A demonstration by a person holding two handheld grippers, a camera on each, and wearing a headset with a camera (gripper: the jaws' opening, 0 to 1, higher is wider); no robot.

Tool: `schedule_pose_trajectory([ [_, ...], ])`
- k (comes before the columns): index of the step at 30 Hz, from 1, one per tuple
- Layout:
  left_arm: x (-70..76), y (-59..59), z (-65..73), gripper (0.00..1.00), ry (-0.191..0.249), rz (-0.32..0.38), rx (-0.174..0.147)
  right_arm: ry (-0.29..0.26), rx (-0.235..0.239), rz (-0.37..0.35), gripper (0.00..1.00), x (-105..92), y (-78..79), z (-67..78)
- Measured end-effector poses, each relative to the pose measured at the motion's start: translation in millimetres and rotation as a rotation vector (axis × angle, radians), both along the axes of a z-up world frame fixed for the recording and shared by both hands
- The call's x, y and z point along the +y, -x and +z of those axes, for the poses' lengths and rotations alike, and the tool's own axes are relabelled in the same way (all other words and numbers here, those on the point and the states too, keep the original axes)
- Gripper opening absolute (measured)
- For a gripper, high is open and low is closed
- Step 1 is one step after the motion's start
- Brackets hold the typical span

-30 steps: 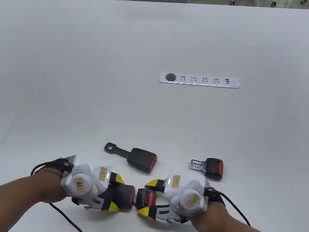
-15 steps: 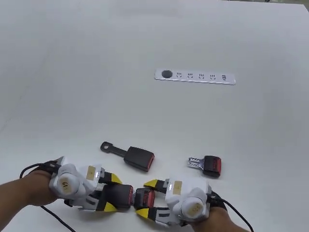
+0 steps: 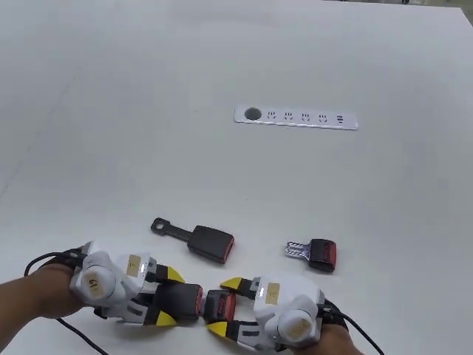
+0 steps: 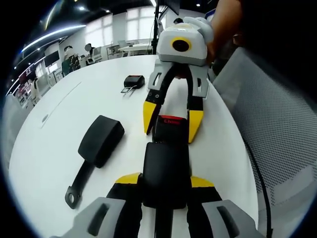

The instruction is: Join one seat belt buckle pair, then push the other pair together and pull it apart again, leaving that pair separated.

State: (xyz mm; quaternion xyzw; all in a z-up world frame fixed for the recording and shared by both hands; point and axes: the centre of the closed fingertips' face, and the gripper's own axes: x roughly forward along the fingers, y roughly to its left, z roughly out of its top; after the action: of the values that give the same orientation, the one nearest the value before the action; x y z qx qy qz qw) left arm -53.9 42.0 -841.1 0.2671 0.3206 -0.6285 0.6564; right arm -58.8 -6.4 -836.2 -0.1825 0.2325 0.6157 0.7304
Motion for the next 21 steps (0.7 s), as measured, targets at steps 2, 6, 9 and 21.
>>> schedule_pose_trajectory([
  [2, -0.9, 0.0, 0.3, 0.35, -0.003, -0.002, -0.001, -0.001, 0.002, -0.001, 0.36, -0.3, 0.1, -0.1],
  [6, -1.6, 0.3, 0.6, 0.35, -0.005, 0.000, 0.000, 0.000, 0.010, -0.004, 0.36, -0.5, 0.1, -0.4],
  [9, -2.3, 0.3, 0.6, 0.35, -0.012, 0.002, 0.002, 0.008, 0.002, 0.001, 0.36, -0.1, 0.3, -0.4],
  [21, -5.0, -3.6, 2.7, 0.39, -0.103, 0.075, 0.016, -0.024, 0.029, -0.053, 0.47, -1.9, 2.4, 15.0],
])
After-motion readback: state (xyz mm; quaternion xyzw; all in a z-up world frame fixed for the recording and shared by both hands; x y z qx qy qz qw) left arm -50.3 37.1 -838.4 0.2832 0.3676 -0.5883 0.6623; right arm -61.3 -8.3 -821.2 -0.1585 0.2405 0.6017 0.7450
